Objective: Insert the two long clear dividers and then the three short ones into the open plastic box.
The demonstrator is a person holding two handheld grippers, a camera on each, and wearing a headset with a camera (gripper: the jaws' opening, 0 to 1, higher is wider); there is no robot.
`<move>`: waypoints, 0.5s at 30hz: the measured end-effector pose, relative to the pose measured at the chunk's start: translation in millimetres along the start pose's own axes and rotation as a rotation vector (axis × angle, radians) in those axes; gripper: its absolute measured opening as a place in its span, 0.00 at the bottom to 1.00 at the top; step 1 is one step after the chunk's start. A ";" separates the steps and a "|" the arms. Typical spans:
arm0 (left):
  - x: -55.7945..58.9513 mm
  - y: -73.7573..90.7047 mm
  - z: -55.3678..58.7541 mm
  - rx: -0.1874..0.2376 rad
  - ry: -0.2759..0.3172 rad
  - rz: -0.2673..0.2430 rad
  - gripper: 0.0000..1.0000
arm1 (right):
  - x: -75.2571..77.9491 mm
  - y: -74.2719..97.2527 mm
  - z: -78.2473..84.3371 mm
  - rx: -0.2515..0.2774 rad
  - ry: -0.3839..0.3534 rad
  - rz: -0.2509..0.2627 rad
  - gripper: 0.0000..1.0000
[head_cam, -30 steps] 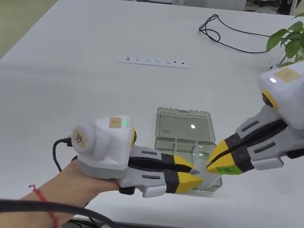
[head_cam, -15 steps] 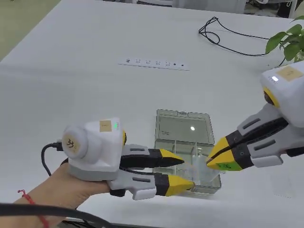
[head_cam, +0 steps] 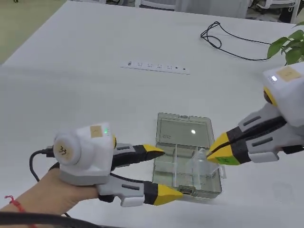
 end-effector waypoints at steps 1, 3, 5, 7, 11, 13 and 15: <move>-1.1 1.1 1.0 -0.007 -0.007 -0.006 0.63 | 1.5 -0.1 -0.1 -0.001 0.001 0.005 0.03; -3.0 2.7 3.2 -0.021 -0.019 -0.014 0.66 | 5.2 -0.6 0.4 -0.007 0.007 0.016 0.03; -5.1 3.9 5.9 -0.036 -0.022 -0.022 0.68 | 9.1 -1.6 0.9 -0.010 0.010 0.026 0.03; -6.0 4.5 6.8 -0.039 -0.029 -0.023 0.70 | 13.0 -3.1 1.8 -0.015 0.016 0.038 0.03; -10.8 7.6 10.4 -0.048 -0.032 -0.044 0.76 | 22.6 -6.1 6.5 -0.026 0.025 0.060 0.03; -13.0 9.1 11.7 -0.053 -0.034 -0.052 0.79 | 27.3 -8.1 8.0 -0.031 0.032 0.070 0.03; -16.6 11.5 13.6 -0.058 -0.034 -0.064 0.82 | 31.9 -10.5 9.6 -0.036 0.038 0.079 0.03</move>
Point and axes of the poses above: the centre of the closed fingertips' face, and the gripper's own axes: y roughly backward along the fingers, x roughly to its right, z roughly out of its underside, the point moved 6 cm from there along y, roughly backward along the fingers, and after that the axes turned 11 degrees about x, right-handed, at the moved point
